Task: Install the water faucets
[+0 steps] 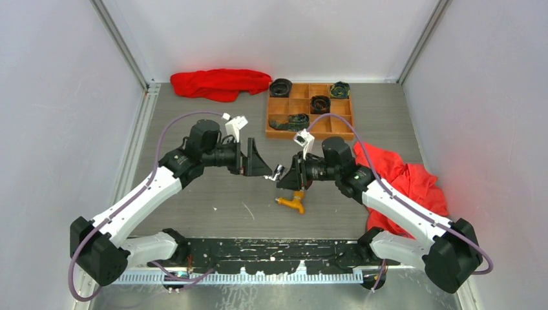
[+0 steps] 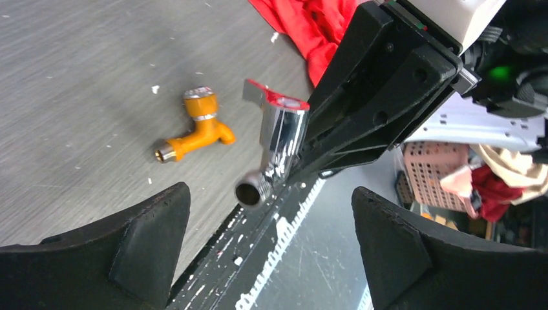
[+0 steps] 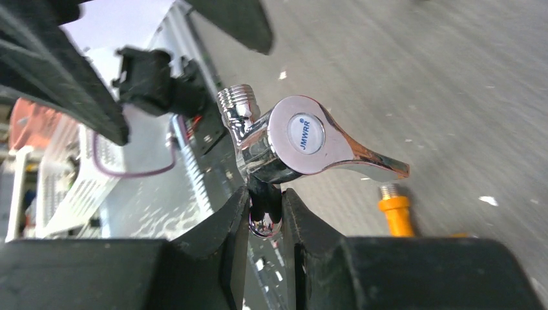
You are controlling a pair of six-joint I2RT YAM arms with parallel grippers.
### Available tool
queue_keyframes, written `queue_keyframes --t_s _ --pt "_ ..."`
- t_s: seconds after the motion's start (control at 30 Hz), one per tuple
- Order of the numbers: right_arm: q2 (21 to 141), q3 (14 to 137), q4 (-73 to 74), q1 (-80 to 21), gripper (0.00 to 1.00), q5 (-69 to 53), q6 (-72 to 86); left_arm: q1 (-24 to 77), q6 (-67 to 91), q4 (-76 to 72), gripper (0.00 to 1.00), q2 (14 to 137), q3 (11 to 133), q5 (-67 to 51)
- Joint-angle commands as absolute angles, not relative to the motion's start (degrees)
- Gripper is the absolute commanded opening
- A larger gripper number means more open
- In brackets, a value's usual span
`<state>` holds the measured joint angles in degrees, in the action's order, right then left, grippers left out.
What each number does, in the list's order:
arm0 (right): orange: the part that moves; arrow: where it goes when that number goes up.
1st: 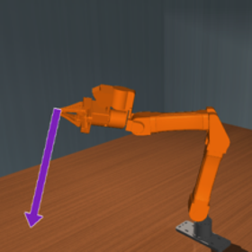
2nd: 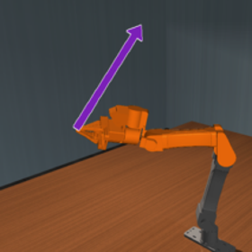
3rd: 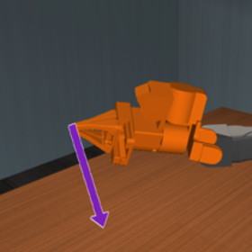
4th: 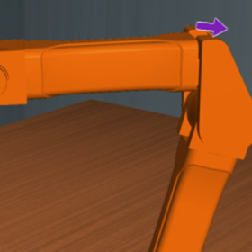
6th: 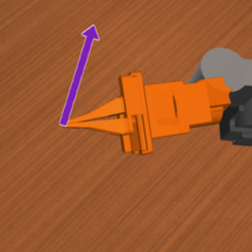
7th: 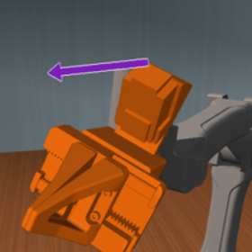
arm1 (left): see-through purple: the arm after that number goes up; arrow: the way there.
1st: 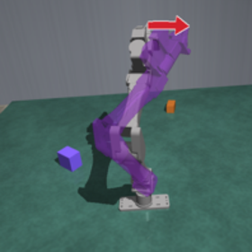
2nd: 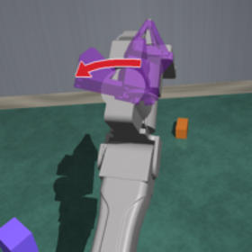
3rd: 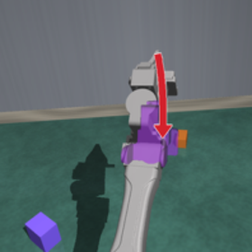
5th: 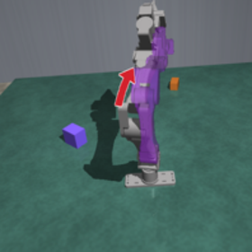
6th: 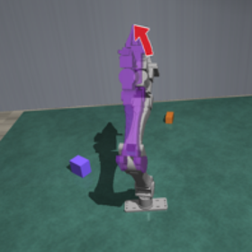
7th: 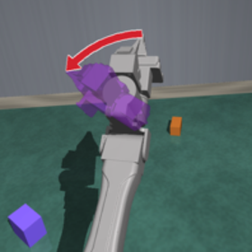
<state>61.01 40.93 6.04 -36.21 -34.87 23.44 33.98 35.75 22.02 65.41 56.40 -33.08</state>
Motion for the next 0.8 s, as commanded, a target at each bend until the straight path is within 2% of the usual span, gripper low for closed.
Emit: queue_keyframes --t_s 0.0,0.17,0.4,0.53,0.6,0.77 --pt "60.1 43.7 0.3 -36.3 0.0 -48.6 21.9 33.7 37.8 12.0 0.93 64.4 53.7 -44.9" --pt "59.8 42.9 -1.8 -36.3 0.0 -52.6 22.6 33.5 36.1 11.5 0.92 64.2 52.0 -50.5" --pt "60.6 43.2 -2.0 -36.3 0.0 -53.8 22.7 33.5 39.4 5.8 0.72 64.1 49.9 -56.7" --pt "60.9 43.1 -2.6 -36.3 0.01 -53.4 22.7 33.5 39.8 5.6 0.57 64.6 49.8 -58.4" --pt "61.1 43.2 -2.9 -36.3 0.0 -53.7 22.9 33.6 40.6 4.7 0.56 64.8 49.6 -59.7" --pt "61.7 43.5 -3.4 -36.3 0.0 -54.3 23.1 33.6 40.1 5.8 0.62 64.2 48.7 -59.4"
